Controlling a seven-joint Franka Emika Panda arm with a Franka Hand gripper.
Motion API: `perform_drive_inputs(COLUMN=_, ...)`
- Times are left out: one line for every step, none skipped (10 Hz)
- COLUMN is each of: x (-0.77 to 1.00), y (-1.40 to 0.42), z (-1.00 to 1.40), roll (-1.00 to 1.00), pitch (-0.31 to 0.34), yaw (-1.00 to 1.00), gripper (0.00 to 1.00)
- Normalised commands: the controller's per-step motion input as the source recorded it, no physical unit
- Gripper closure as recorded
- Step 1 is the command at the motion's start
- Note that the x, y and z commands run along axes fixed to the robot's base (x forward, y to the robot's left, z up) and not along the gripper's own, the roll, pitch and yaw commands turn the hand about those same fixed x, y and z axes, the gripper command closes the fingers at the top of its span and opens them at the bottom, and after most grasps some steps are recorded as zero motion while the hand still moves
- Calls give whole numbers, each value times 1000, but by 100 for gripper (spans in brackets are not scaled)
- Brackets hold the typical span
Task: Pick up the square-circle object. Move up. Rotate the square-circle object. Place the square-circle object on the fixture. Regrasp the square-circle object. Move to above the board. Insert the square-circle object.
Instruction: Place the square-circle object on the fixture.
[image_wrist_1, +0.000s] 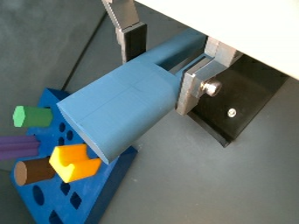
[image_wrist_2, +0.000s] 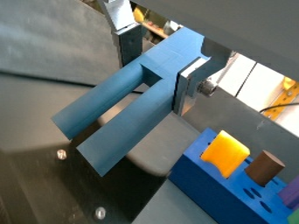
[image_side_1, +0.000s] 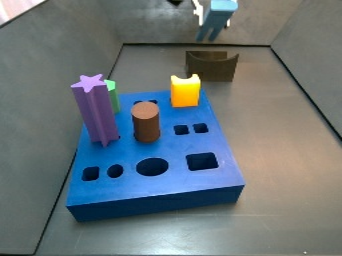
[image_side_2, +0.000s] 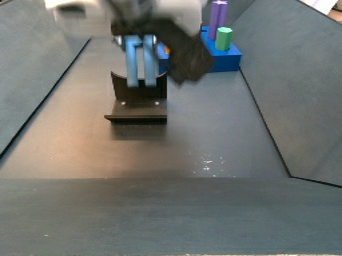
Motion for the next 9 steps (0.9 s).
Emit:
perform_drive_inputs(x=167, y=141, z=-1000, roll=-477, pitch=130, yaw=-161, gripper=100)
perform_drive_inputs(x=180, y=136, z=-1000, roll=-278, pitch=94, yaw=-172, gripper=100)
perform_drive_inputs(x=188, y=131, z=-1000, roll=-205, pitch=61, yaw=-173, gripper=100)
perform_drive_inputs(x=151, y=105, z=-762, roll=-176, pitch=16, yaw=-167, gripper=100)
perform_drive_inputs(x=124, y=80, z=-569, roll=-171, pitch=-12, yaw=-154, gripper=100)
perform_drive_inputs(x=97, y=94, z=-369, roll=-141, pitch=-49, yaw=-121, gripper=100)
perform_drive_inputs(x=81, y=118, z=-327, roll=-130, pitch=-64, yaw=-106, gripper=100)
perform_drive_inputs(x=68, y=125, z=-313, roll=-125, pitch=-68, yaw=-75, gripper=100)
perform_drive_inputs(x=68, y=123, z=-313, roll=-125, pitch=-67, yaw=-55, gripper=100)
